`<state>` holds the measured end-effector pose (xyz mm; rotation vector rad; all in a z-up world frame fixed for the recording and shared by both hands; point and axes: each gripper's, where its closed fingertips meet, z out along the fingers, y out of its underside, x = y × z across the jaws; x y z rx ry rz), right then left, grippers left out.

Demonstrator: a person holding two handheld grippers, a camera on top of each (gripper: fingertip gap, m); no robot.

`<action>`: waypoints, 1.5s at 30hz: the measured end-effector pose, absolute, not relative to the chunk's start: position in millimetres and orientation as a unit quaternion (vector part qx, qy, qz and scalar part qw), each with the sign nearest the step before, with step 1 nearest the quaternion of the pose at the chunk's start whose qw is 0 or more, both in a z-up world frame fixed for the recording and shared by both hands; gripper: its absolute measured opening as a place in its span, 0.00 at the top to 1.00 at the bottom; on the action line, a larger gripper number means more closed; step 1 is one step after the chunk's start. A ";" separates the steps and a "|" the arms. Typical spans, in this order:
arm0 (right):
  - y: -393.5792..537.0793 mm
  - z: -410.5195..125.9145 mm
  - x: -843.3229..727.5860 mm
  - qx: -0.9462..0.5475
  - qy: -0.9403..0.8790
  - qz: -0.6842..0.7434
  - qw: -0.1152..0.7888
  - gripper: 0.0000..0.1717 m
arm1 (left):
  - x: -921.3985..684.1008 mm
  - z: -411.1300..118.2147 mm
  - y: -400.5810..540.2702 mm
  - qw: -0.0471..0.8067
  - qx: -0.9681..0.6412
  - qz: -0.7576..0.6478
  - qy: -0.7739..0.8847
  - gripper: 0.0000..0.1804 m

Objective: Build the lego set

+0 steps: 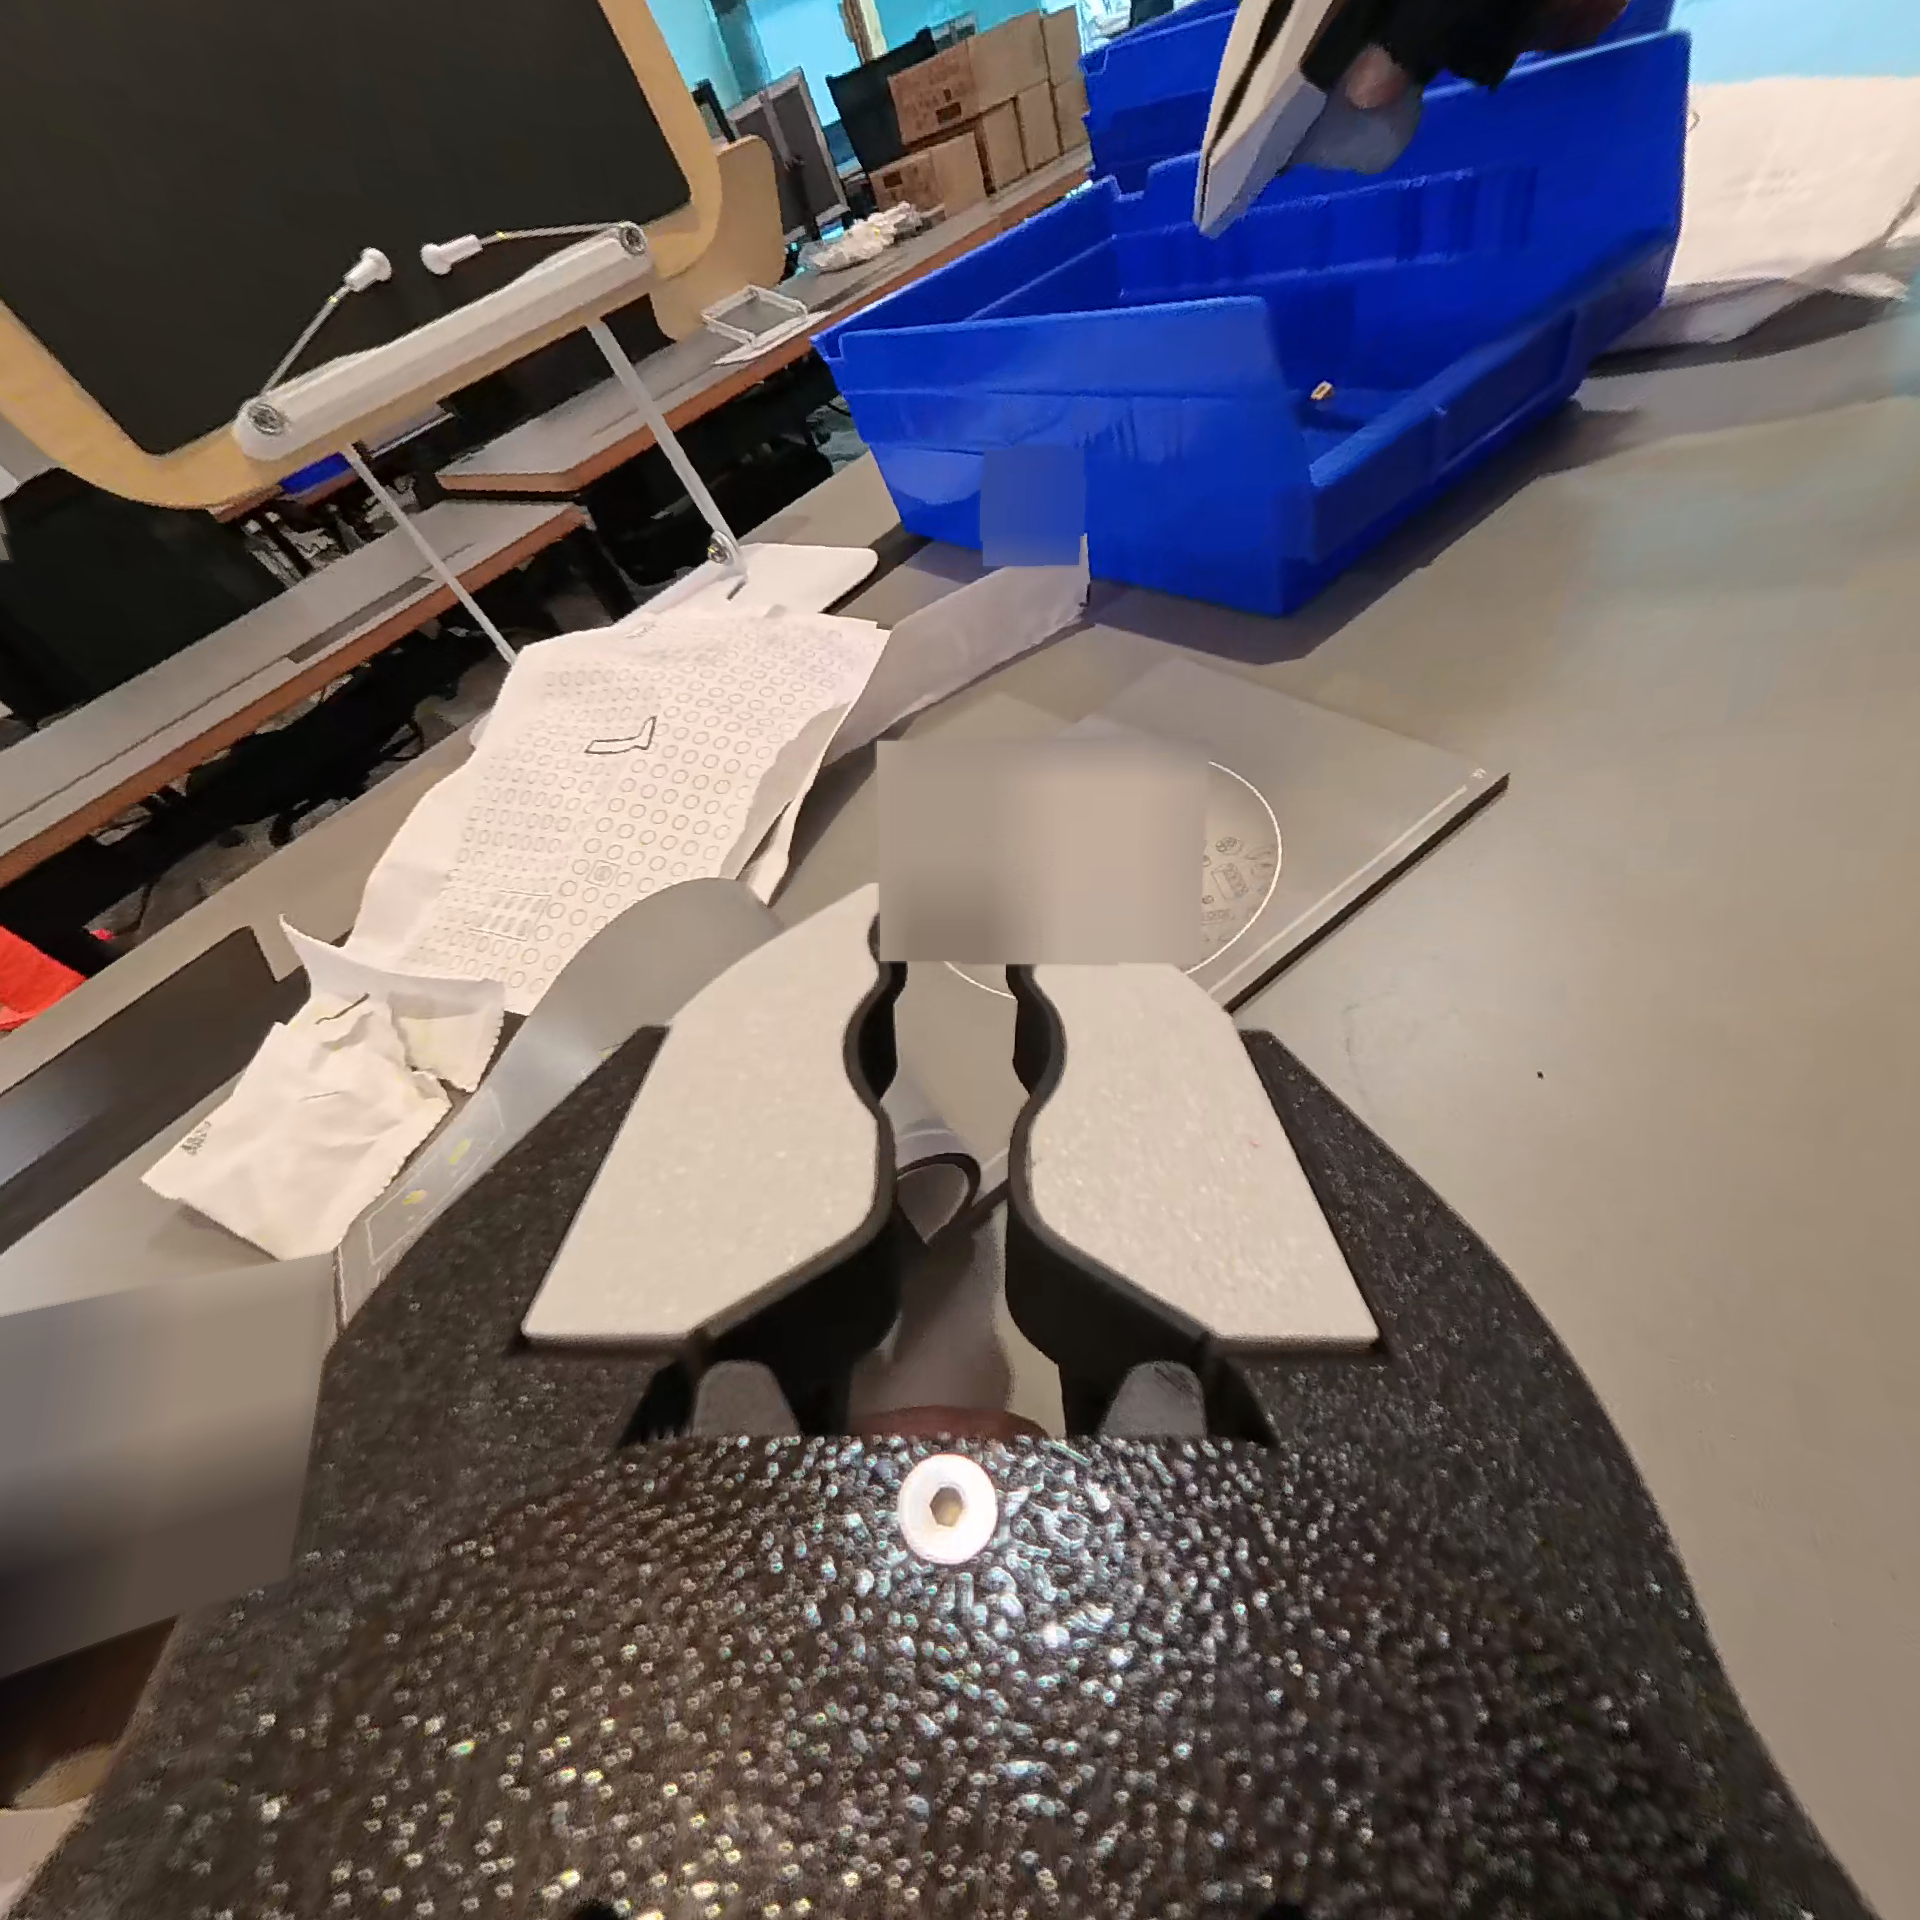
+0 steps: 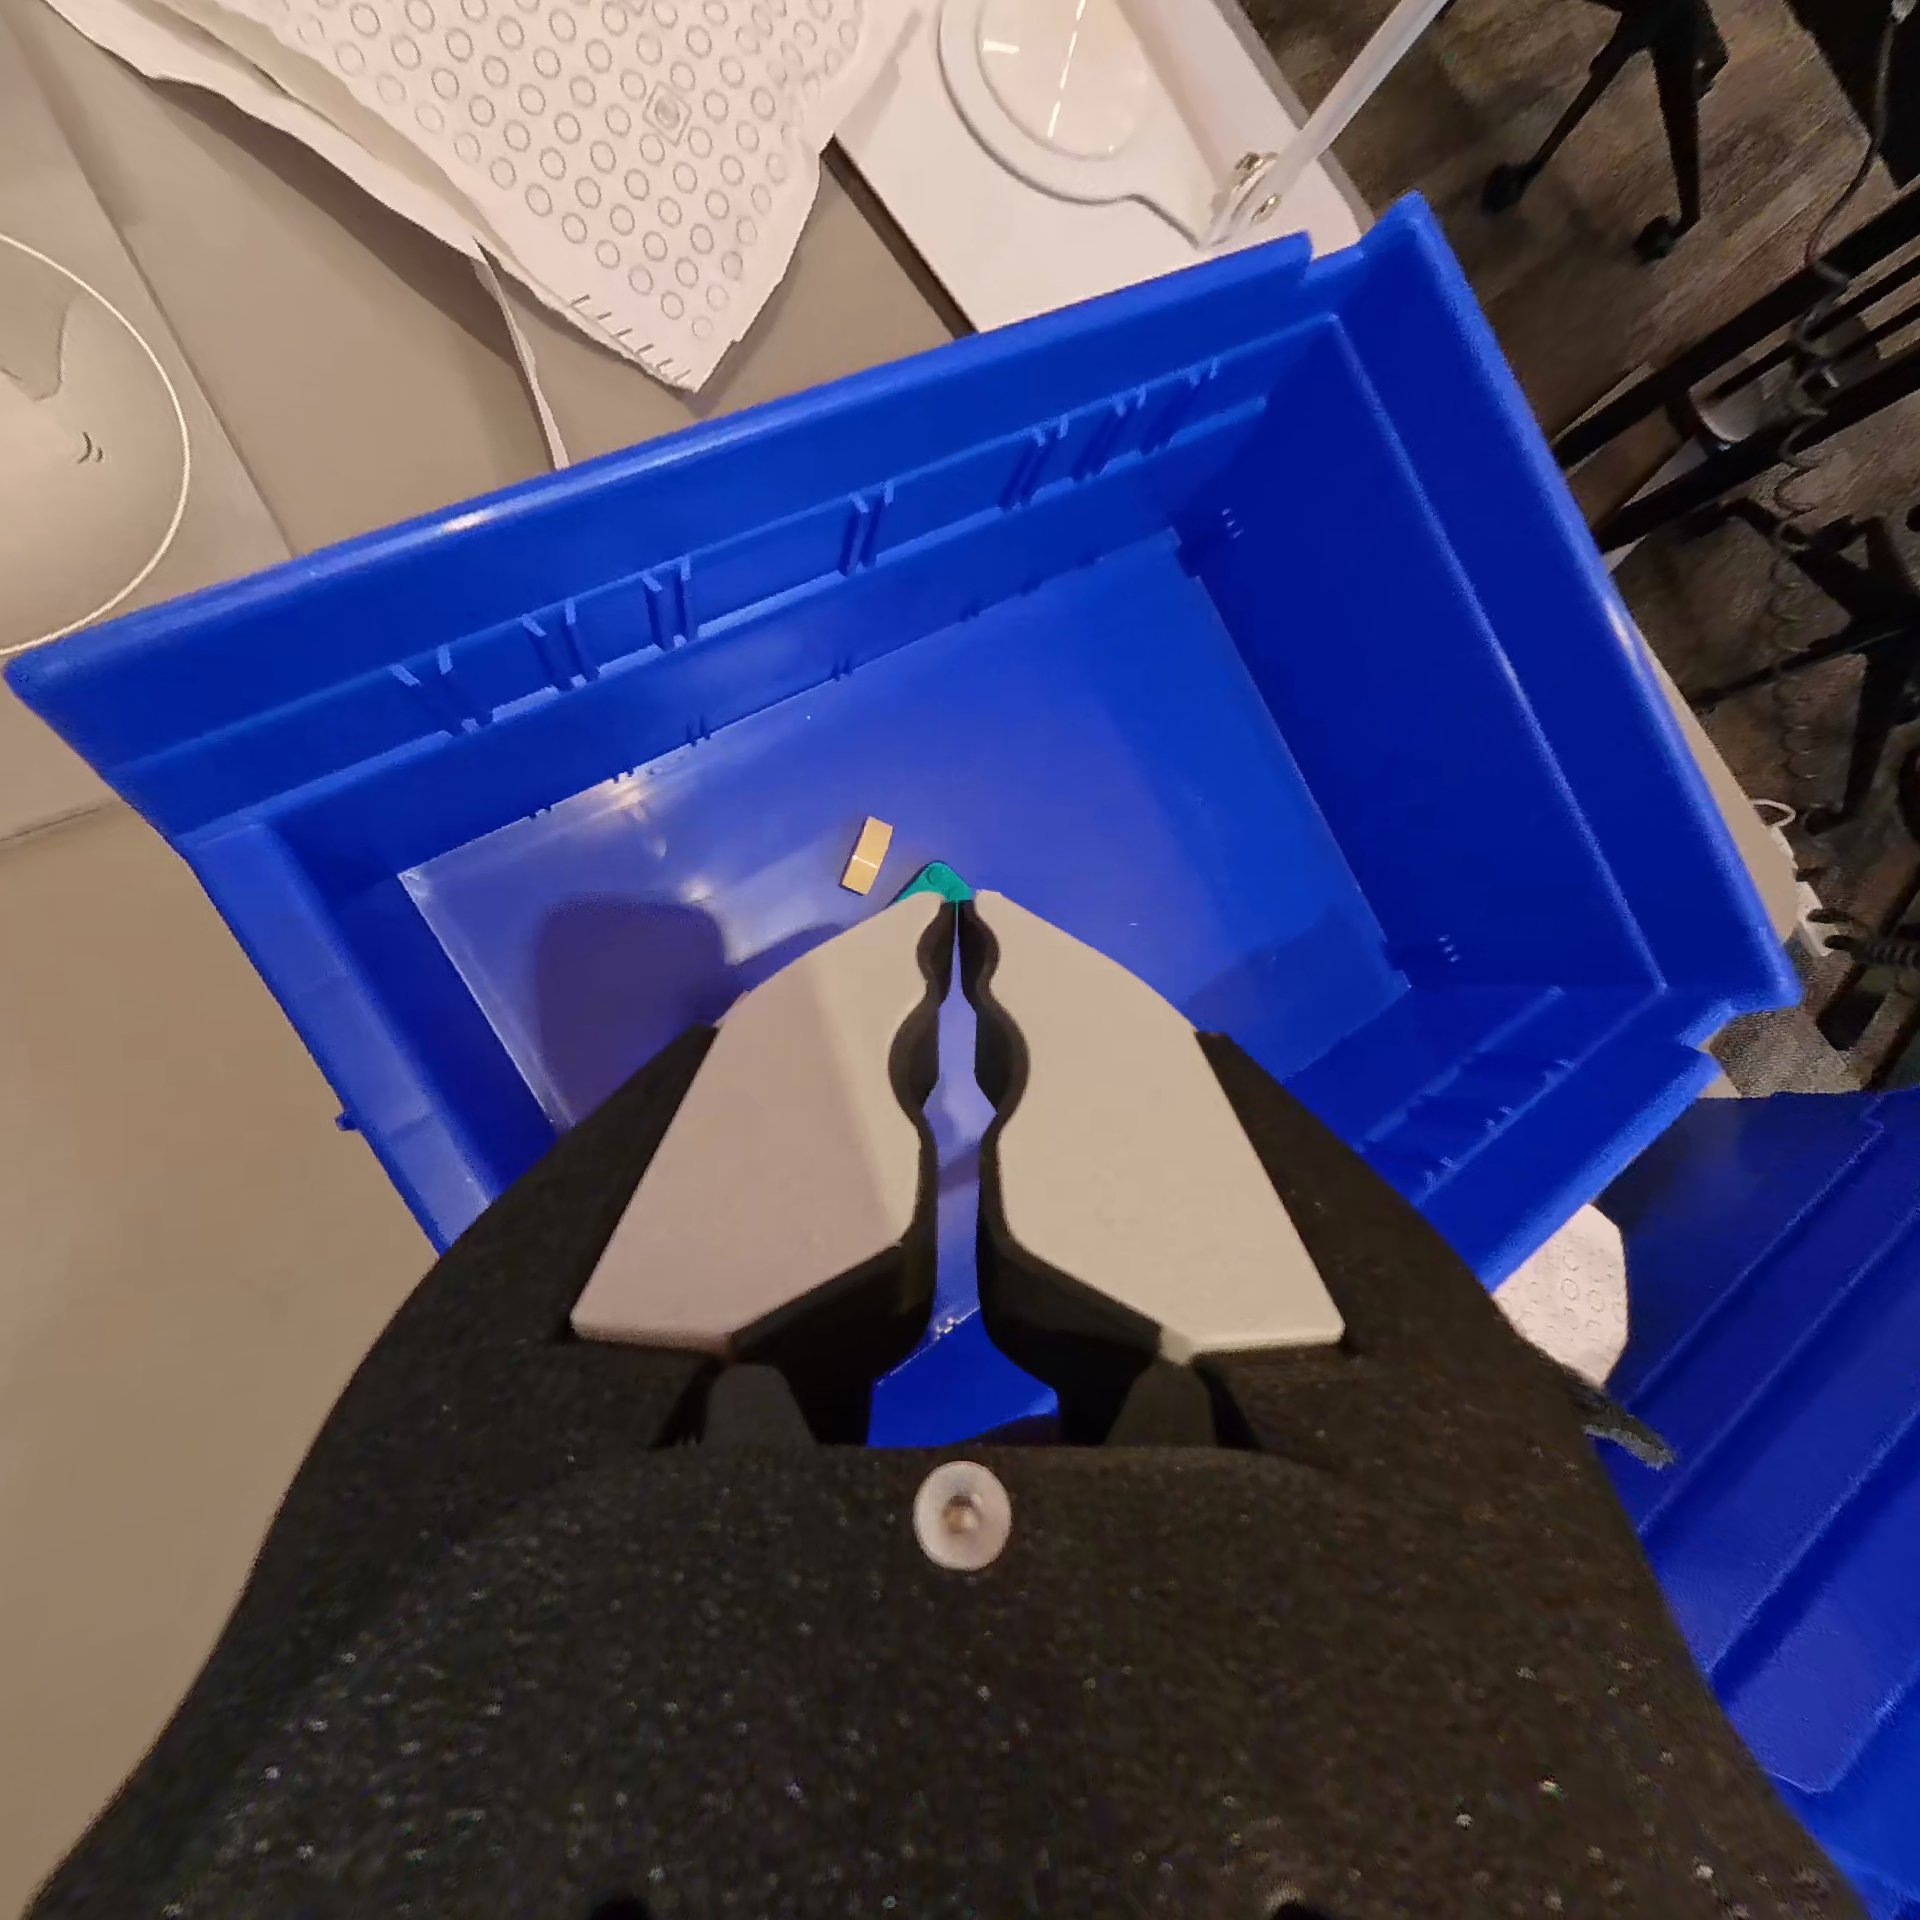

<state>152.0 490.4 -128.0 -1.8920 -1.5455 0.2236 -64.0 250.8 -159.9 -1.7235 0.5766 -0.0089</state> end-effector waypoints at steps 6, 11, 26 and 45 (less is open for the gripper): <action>487.6 -148.1 141.7 -0.729 -0.606 0.062 0.312 0.98 | -63.6 -156.4 247.7 0.610 -0.754 -0.010 0.243 0.91; 488.8 -162.7 140.1 -0.731 -0.616 0.031 0.292 0.96 | -69.4 -156.7 246.0 0.606 -0.756 0.016 0.247 0.90; 454.5 -16.5 200.5 -0.696 -0.575 0.011 0.430 0.94 | -47.5 -165.2 235.2 0.618 -0.704 0.141 0.322 0.89; 267.8 -190.3 403.7 -0.761 -0.526 0.113 0.364 0.88 | -42.9 -182.6 233.3 0.601 -0.719 0.127 0.326 0.89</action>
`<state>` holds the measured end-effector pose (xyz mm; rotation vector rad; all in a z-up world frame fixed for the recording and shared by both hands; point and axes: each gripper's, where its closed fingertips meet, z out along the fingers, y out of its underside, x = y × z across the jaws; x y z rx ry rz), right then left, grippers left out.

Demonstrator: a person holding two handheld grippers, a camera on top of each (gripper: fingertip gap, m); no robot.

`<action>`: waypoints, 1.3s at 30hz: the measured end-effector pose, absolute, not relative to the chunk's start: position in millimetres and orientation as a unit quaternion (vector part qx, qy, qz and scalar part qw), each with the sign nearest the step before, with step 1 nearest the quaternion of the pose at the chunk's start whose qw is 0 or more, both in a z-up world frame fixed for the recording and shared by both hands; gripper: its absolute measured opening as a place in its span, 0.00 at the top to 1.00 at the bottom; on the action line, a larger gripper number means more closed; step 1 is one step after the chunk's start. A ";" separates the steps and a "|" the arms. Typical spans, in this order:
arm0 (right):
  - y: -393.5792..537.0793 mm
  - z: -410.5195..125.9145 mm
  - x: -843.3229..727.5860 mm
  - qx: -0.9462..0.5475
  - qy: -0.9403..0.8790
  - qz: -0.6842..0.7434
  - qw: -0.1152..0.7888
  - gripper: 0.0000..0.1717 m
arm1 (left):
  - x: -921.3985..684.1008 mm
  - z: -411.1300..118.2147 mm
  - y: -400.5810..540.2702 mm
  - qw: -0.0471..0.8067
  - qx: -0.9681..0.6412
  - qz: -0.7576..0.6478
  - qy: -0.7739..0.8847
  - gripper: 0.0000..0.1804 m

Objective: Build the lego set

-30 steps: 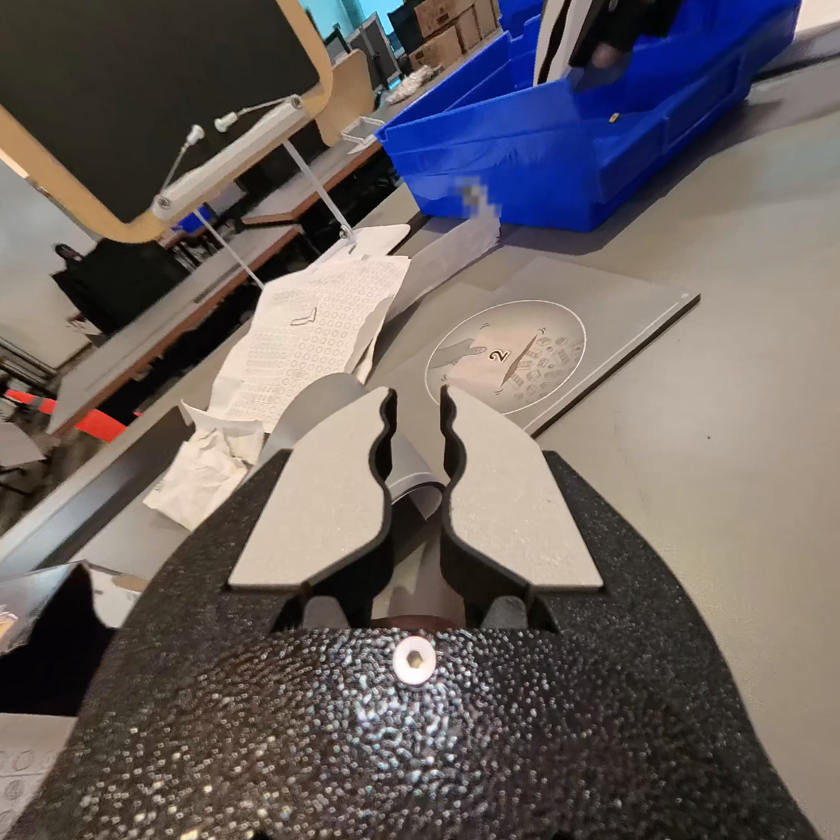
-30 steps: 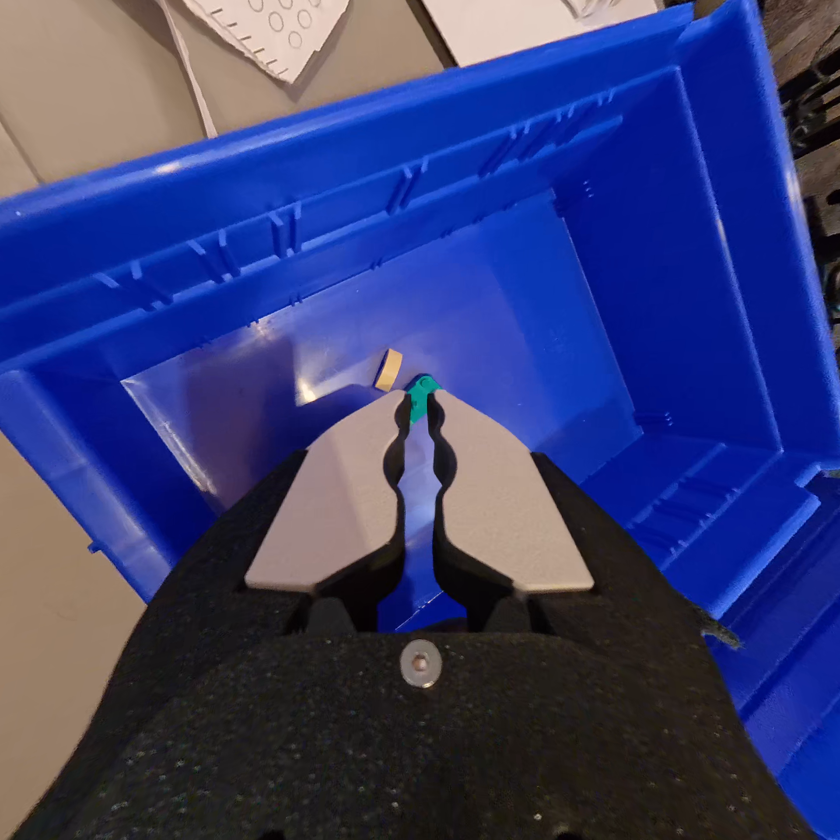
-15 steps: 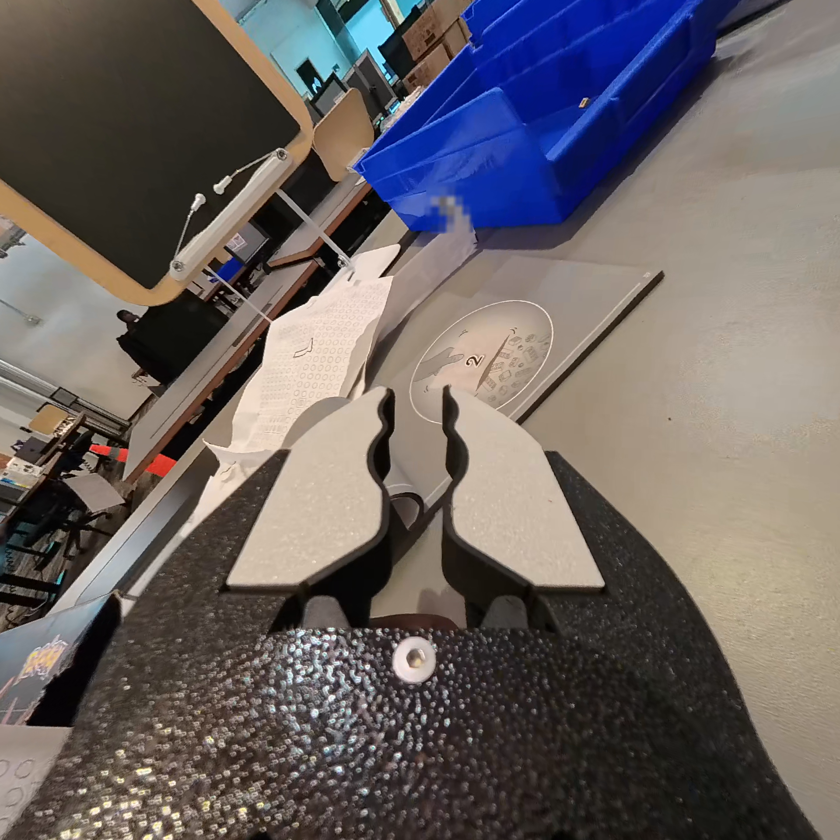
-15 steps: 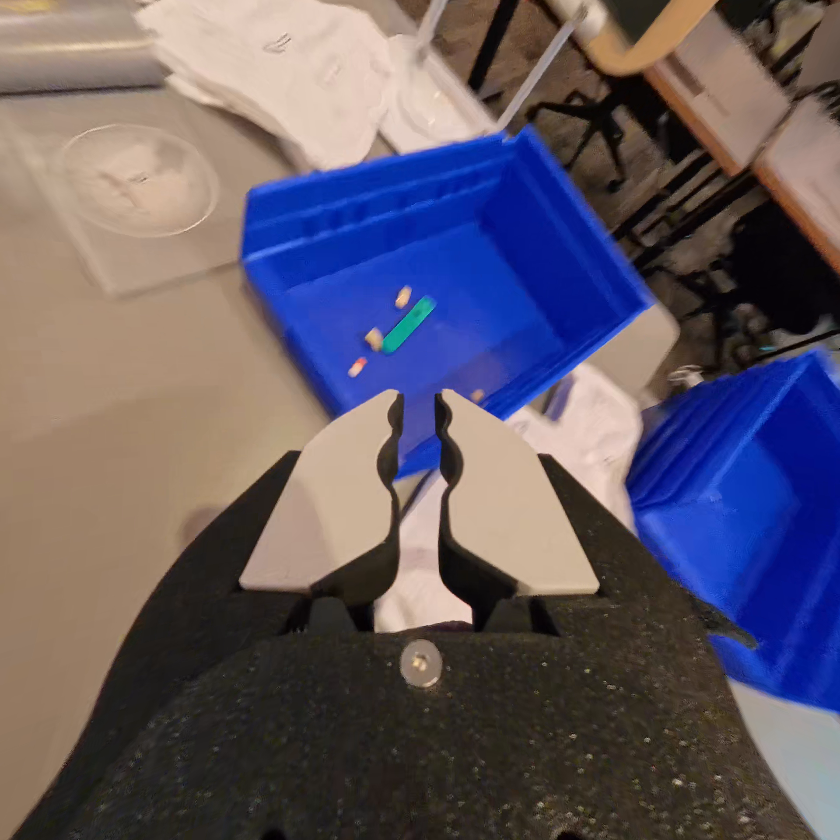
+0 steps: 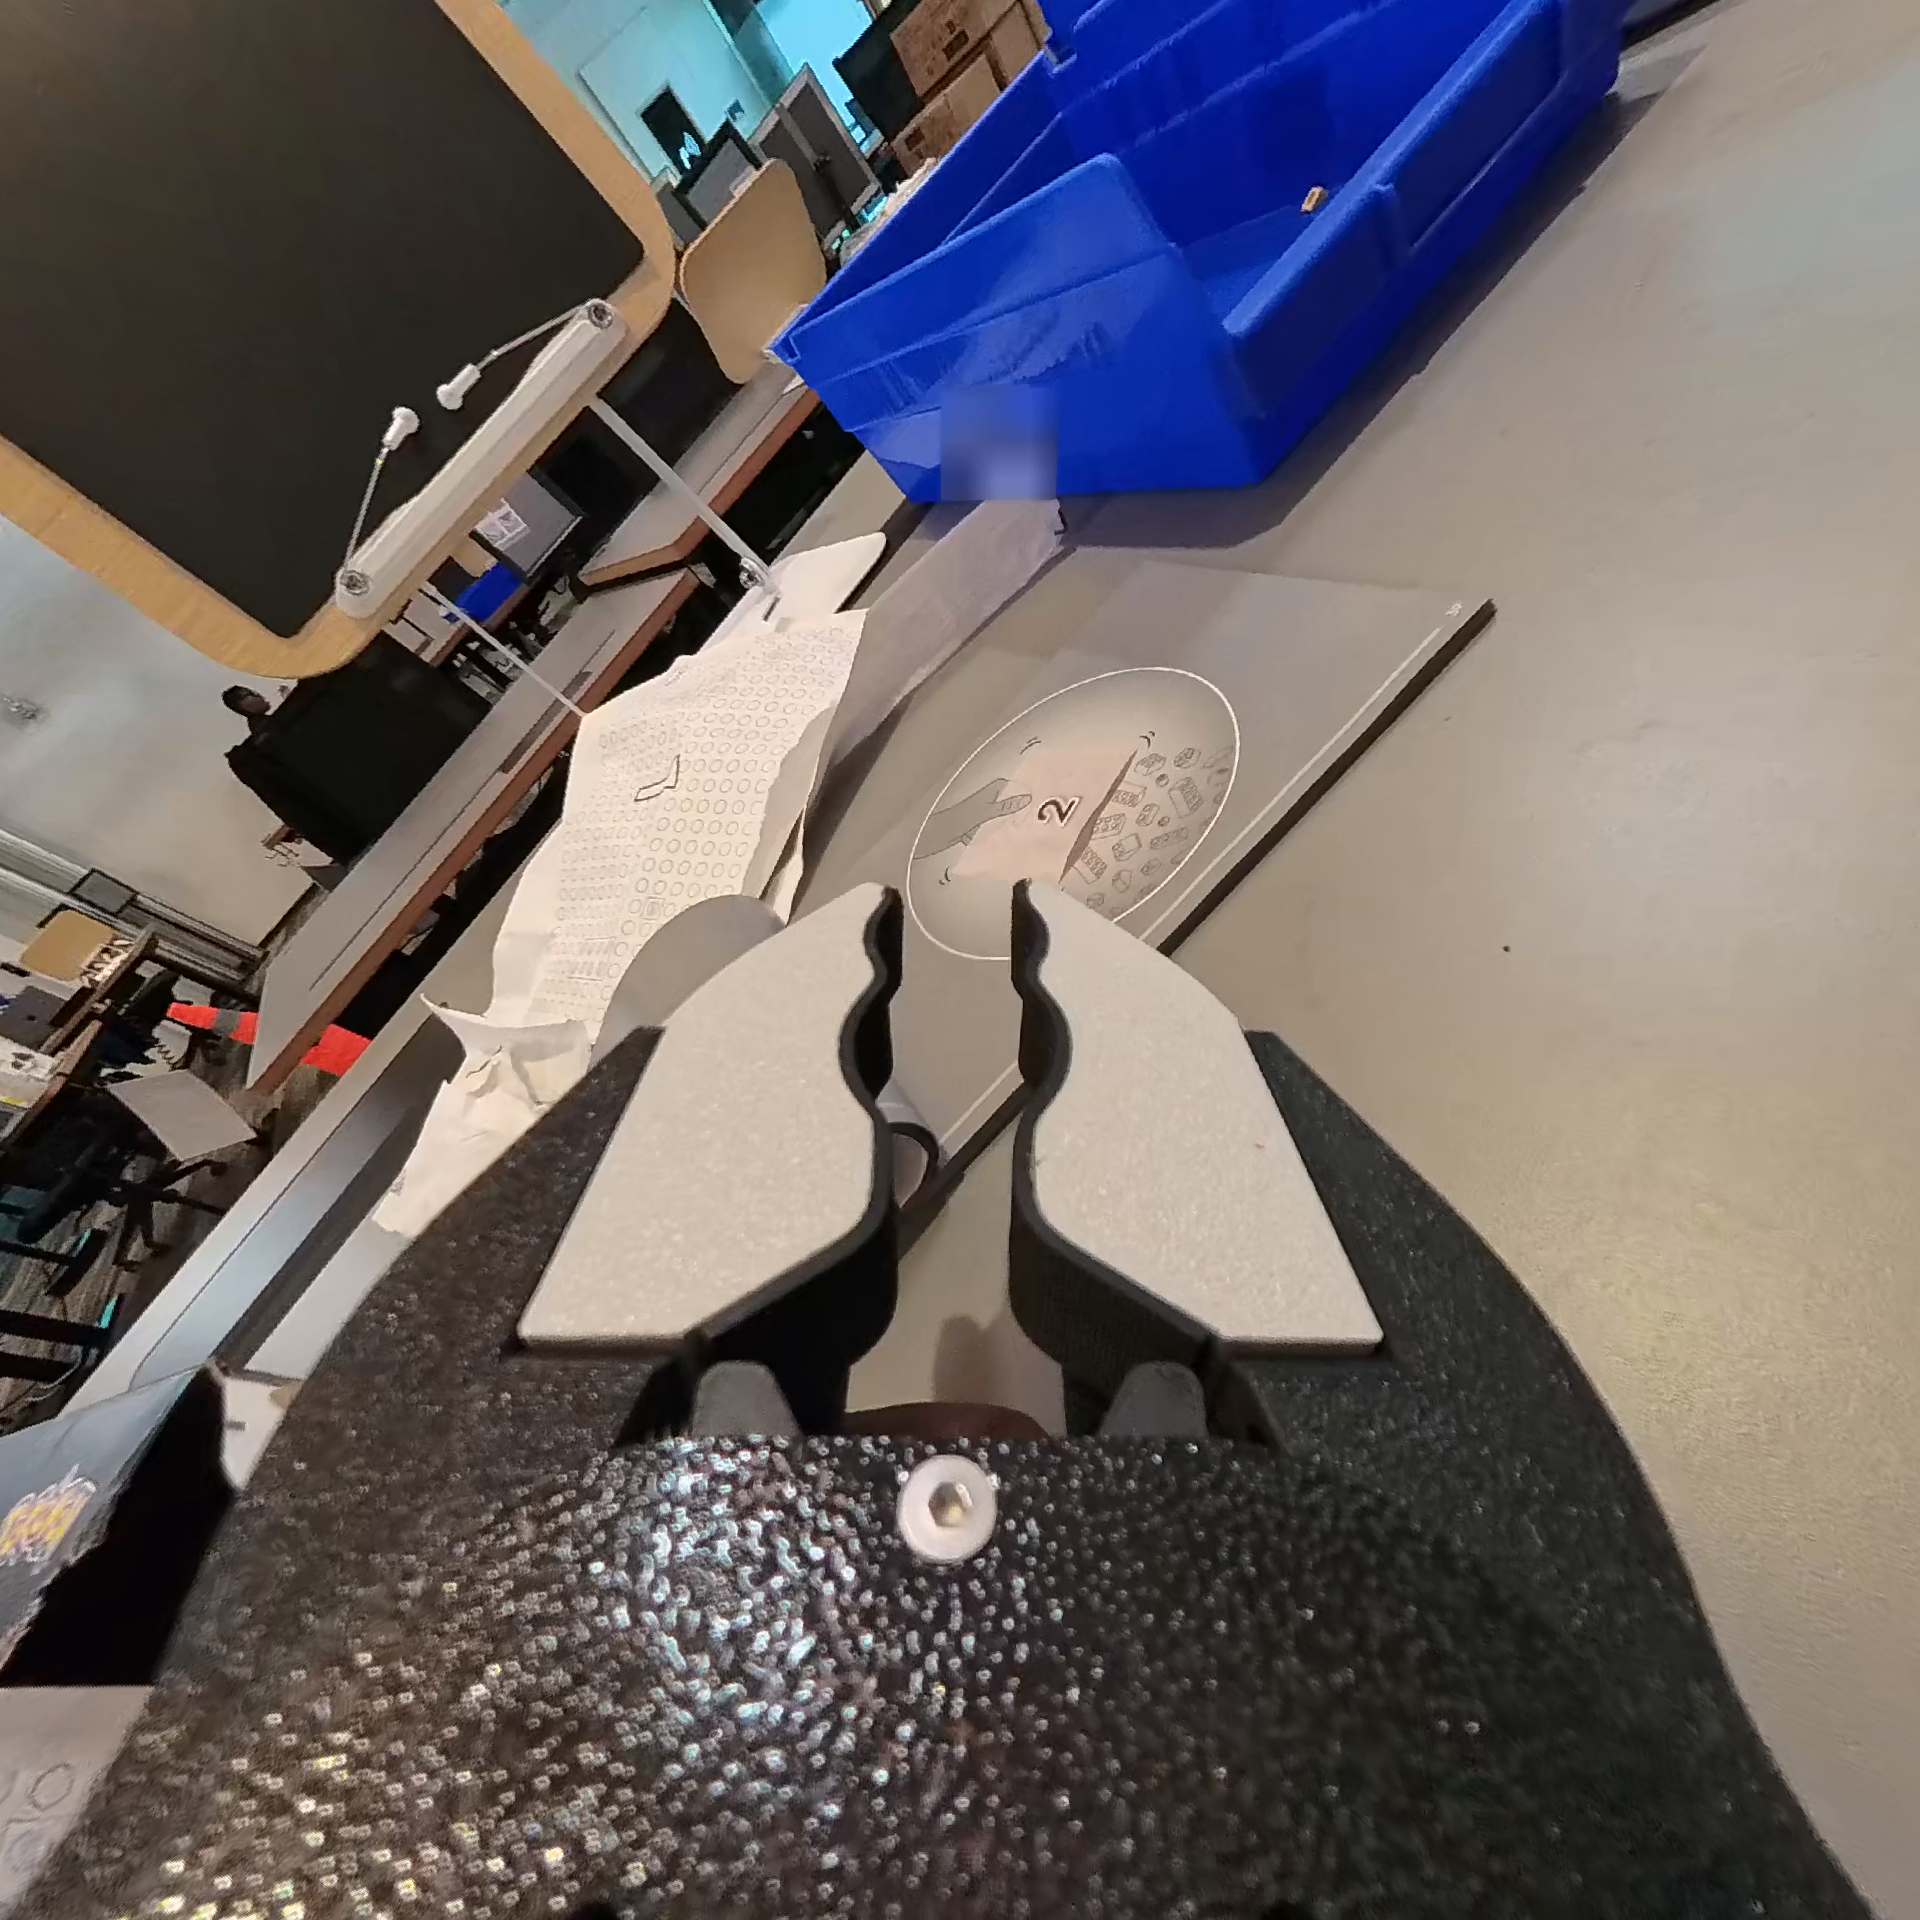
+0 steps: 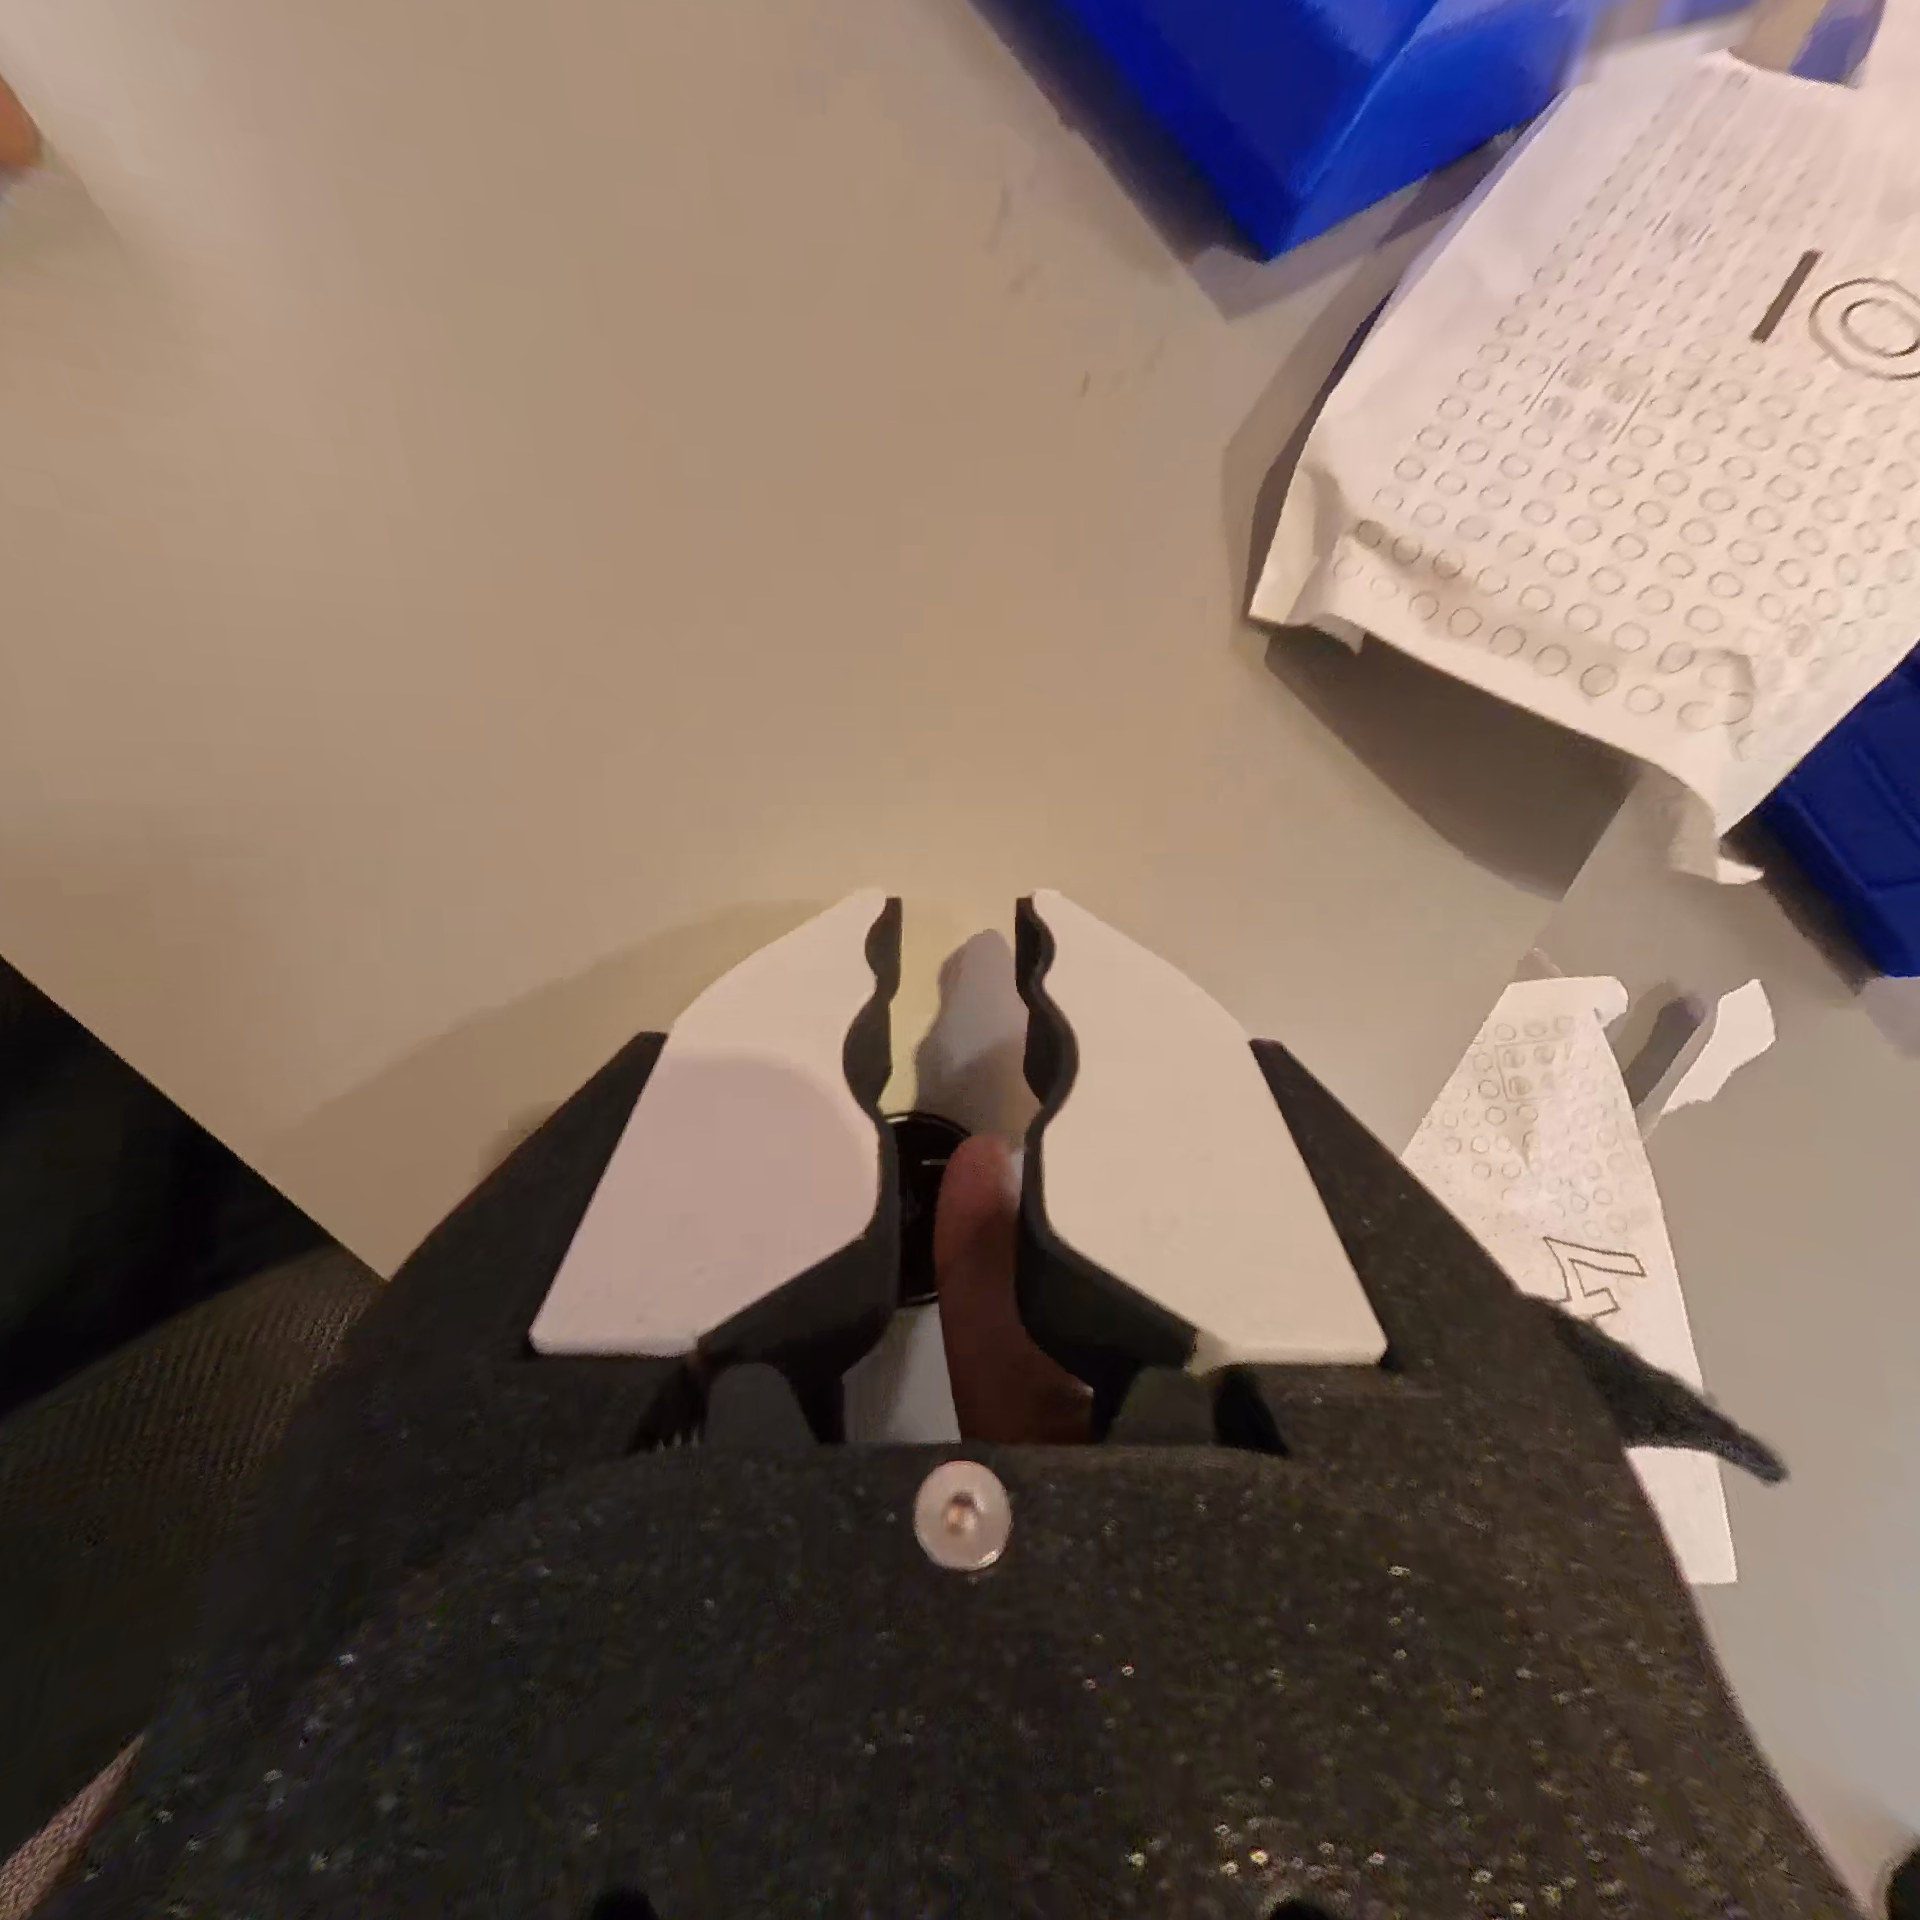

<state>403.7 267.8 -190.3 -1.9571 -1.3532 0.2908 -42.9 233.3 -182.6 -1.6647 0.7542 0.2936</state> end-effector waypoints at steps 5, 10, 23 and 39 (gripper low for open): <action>259.9 -199.8 409.4 -0.768 -0.528 0.130 0.340 0.88 | -45.4 -183.0 234.8 0.601 -0.720 0.128 0.323 0.89; 248.5 -205.7 407.6 -0.758 -0.545 0.140 0.329 0.88 | -43.5 -187.1 233.9 0.597 -0.721 0.131 0.328 0.89; 233.1 -208.3 387.3 -0.716 -0.629 0.108 0.283 0.91 | -45.1 -190.4 236.0 0.597 -0.722 0.133 0.324 0.89; 222.3 -209.5 372.3 -0.718 -0.642 0.136 0.234 0.94 | -43.2 -187.4 233.0 0.603 -0.718 0.130 0.322 0.89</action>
